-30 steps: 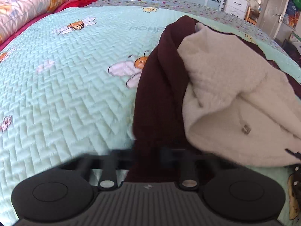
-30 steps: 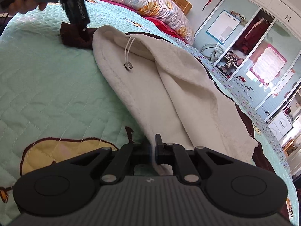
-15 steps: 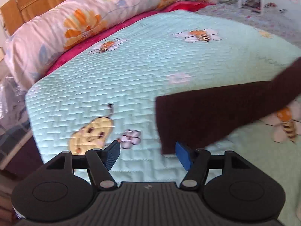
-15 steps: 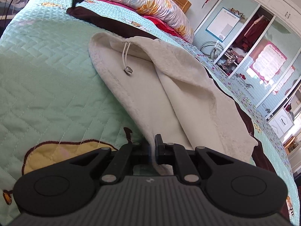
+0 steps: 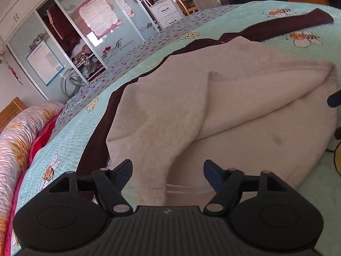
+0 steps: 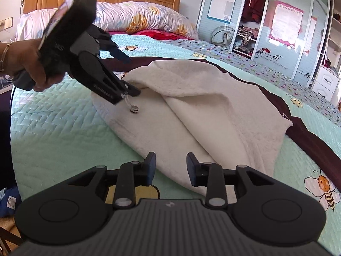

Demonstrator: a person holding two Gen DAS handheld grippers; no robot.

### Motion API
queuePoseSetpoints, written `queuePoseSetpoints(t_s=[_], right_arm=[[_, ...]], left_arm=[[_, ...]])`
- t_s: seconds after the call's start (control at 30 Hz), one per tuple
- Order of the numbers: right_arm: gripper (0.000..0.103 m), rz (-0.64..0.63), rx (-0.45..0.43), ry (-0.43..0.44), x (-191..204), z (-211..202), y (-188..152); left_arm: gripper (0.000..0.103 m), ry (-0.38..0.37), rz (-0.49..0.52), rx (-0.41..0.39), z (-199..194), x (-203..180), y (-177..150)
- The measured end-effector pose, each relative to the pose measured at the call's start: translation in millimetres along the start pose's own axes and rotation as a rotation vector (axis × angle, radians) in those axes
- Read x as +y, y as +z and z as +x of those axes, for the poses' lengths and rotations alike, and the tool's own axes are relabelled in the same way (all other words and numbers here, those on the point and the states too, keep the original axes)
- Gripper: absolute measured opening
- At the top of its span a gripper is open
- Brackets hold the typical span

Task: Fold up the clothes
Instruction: 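Smooth the folded sweatshirt with the right gripper while the left gripper withdraws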

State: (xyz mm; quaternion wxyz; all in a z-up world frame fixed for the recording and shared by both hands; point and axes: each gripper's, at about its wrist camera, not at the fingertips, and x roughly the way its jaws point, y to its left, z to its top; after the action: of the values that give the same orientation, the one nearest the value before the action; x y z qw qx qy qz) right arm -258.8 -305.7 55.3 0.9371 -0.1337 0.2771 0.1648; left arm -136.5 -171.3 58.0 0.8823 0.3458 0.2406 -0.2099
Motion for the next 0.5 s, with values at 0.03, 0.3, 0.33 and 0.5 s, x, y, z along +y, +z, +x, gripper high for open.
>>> queuePoseSetpoints(t_s=[0.03, 0.3, 0.33, 0.5], right_arm=[[0.035, -0.014, -0.001, -0.002, 2.4, 2.3, -1.0], [0.038, -0.028, 0.015, -0.036, 18.1, 16.3, -1.5], [0.038, -0.031, 0.015, -0.045, 21.0, 15.7, -2.6], [0.038, -0.044, 0.044, -0.071, 27.5, 3.3, -16.4]], left_arm=[[0.077, 0.003, 0.020, 0.006, 4.9, -1.7, -0.7], [0.024, 0.010, -0.074, 0.109, 12.2, 39.1, -10.2], [0.022, 0.015, -0.101, 0.111, 7.7, 47.6, -11.5], [0.023, 0.052, -0.285, 0.117, -24.8, 107.1, -36.2]])
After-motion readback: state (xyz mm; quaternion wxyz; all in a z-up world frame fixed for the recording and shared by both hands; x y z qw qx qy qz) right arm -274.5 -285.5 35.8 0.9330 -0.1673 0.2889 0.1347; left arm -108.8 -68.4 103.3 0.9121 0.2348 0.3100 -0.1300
